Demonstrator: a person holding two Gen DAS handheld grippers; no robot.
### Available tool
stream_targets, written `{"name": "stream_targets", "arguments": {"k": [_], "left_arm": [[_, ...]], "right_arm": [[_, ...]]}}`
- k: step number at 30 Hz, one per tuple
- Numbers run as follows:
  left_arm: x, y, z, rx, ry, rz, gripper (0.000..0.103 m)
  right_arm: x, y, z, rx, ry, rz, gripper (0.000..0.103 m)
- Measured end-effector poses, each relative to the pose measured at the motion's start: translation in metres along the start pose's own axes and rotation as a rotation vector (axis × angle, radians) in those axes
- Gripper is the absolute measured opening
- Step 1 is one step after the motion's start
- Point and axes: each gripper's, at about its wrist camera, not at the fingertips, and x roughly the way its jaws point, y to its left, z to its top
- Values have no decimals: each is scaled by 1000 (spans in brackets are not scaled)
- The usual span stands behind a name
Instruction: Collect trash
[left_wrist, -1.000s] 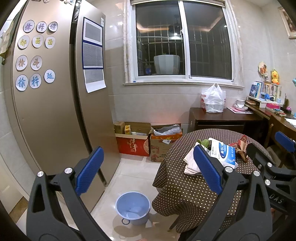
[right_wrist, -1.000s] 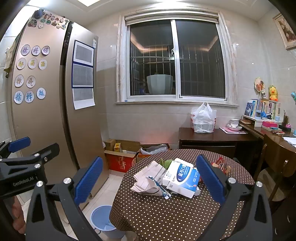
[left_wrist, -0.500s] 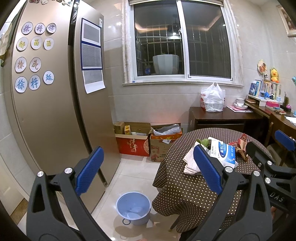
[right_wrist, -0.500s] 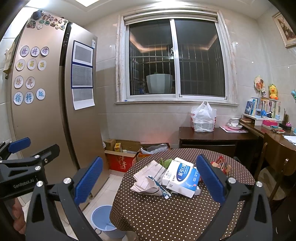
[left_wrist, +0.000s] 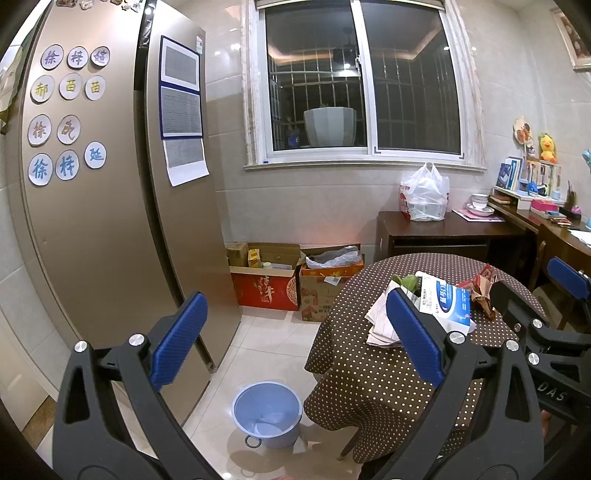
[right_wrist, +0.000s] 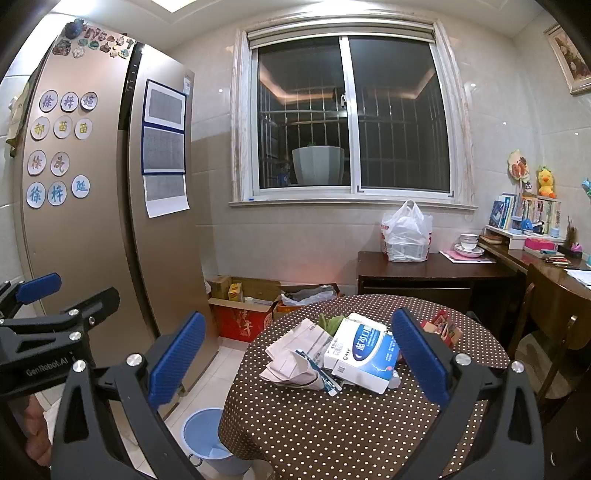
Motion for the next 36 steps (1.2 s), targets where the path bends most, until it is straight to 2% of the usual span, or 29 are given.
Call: {"name": "stream_targets", "arguments": {"k": [36], "left_arm": [[8,4,-10,7,28,9,95]], "right_arm": [[10,-3,-4,11,35,4,99]]}}
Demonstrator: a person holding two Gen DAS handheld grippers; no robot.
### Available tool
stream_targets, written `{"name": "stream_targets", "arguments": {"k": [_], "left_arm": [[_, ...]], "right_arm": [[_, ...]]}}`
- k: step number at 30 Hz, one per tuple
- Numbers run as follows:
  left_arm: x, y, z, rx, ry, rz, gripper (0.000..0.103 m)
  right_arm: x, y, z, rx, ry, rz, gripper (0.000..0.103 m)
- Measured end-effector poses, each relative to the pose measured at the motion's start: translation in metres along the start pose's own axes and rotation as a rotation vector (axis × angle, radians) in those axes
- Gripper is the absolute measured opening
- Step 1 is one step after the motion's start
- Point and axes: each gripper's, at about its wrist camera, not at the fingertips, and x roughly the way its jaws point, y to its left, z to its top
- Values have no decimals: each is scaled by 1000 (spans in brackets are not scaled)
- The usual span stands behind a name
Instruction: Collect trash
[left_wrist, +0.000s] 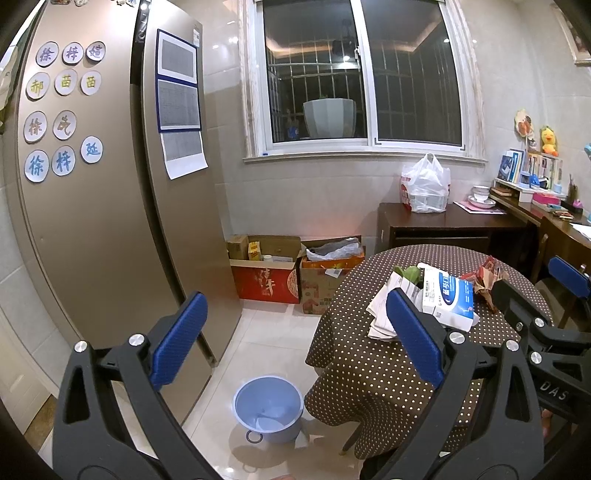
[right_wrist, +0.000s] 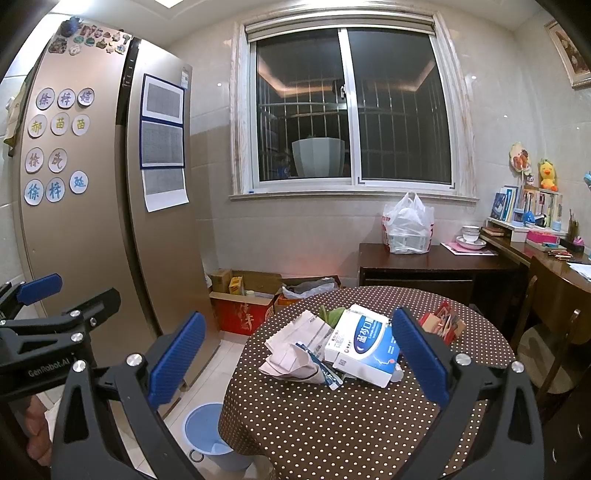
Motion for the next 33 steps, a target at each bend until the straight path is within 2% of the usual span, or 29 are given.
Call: {"name": "stream_targets", "arguments": {"k": [21,27,33], "left_arm": [[31,-10,4,27,83,5,95],[59,-22,-1,45,147,-3,95],[98,-40,-13,65,242,-55,95]], "right_arm": [[35,-16,-13,37,73,9,99],[57,-33,-25,60,127,-13,99],[89,-61,-44,85,215,-60,99]]}}
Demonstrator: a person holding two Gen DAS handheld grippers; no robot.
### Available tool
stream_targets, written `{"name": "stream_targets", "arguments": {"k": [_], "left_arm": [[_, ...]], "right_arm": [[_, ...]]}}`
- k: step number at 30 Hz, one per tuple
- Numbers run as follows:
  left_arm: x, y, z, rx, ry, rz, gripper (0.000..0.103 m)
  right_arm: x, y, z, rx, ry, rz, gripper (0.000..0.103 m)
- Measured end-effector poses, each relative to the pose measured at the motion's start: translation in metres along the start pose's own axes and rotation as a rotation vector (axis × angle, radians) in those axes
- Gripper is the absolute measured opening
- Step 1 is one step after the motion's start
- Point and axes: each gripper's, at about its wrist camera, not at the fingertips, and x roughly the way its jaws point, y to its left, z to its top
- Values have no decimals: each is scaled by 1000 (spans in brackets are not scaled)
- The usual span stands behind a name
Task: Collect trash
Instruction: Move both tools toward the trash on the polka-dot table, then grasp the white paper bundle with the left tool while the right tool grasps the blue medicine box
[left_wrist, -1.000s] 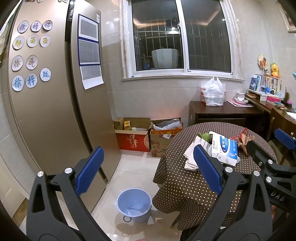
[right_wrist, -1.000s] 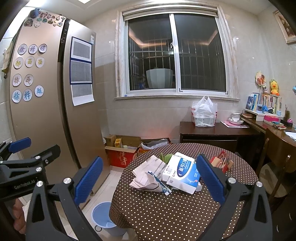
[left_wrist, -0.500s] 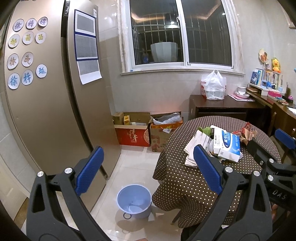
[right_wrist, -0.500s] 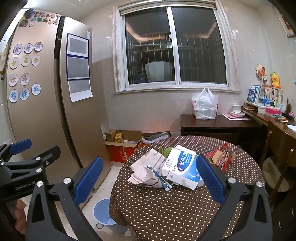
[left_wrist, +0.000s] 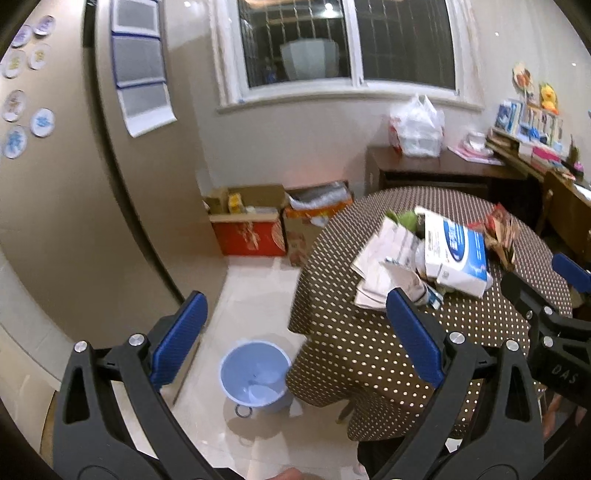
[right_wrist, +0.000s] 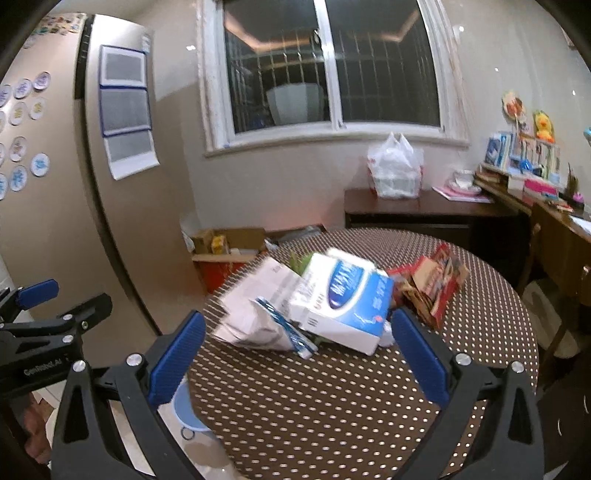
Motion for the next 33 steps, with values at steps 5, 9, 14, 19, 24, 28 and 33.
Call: {"name": "stream_targets", "arguments": {"k": [5,9,14,19,24,28,33], "left_arm": [[42,-21,-2,15,86,-58,95],[69,-42,-6,43,128,-119,95],[100,-68,-4,86,160,-201,95],[123,-90,-3,120,179,-248,95],[135,-93,3,92,187,-262,95],[138,-84,9,64,181,-243,95],[139,-74,19,43,164,-234,95]], "right_arm": [[31,-30,-8,37,57,-44,99],[48,-50,-13,65,92,-69,99],[68,-74,-18,105,128,-92,99],[88,-92,-19,170,163,-62,99],[109,-95,-16,213,188,-9,99],[133,-101,-9,290,204,66,99],[153,-112,5,344,184,96,99]]}}
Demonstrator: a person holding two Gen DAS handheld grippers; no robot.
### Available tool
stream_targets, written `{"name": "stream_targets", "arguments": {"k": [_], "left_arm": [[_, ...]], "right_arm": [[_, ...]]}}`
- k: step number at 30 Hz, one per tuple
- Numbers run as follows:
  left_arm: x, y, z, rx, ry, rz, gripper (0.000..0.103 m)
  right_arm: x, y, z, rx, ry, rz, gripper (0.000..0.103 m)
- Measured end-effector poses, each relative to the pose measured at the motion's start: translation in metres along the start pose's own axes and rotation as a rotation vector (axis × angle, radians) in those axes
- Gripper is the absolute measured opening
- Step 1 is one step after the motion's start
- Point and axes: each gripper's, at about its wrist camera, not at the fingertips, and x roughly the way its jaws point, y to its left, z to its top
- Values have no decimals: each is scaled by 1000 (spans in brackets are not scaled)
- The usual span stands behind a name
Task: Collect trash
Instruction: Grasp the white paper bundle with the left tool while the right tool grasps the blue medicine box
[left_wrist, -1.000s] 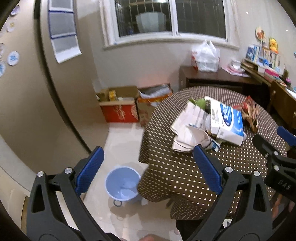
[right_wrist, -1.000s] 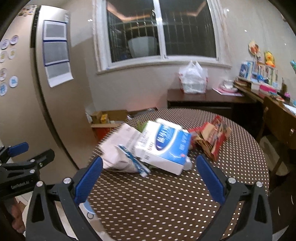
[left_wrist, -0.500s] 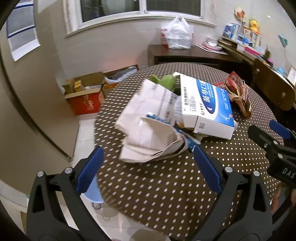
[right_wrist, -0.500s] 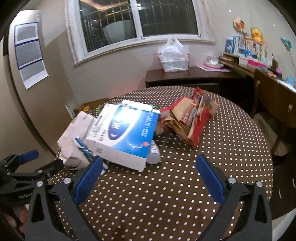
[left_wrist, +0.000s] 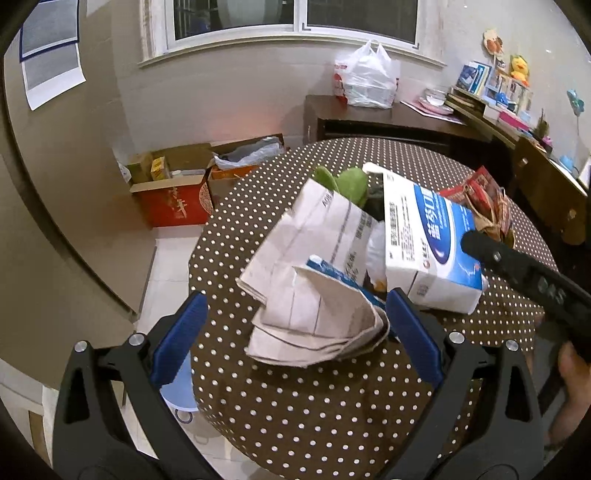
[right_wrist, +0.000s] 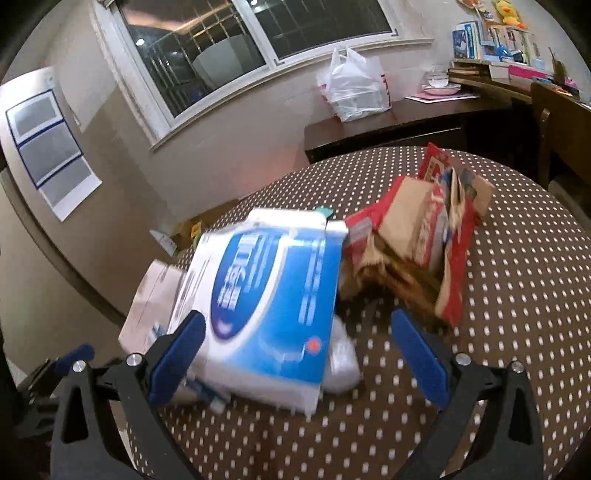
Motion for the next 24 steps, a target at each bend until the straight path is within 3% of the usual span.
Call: {"name": "stream_targets", "arguments": {"k": [6,8,11,14,18,21,24], "left_arm": [[0,2,10,0,-9,-12,95],[2,3,10,0,-3,-15,95],[7,3,9,-1,13,-21,95],[12,1,3,-3,30,-37,95],[19,-6,-4,-7,59,-78,95],[23,-16,-8,14,76,-101,85],[31,-23,-10,34,94,-122,65]], "right_arm": [[21,-15,18,101,40,128,96],[29,-18,19,113,61,169,80],[31,-21,17,132,75,206,41],[18,-19,17,120,24,255,21],[-7,-15,24,99,-47,301,8],[-24,-8,30,61,-99,292,5],[-38,-1,34,6,-133,246,4]]}}
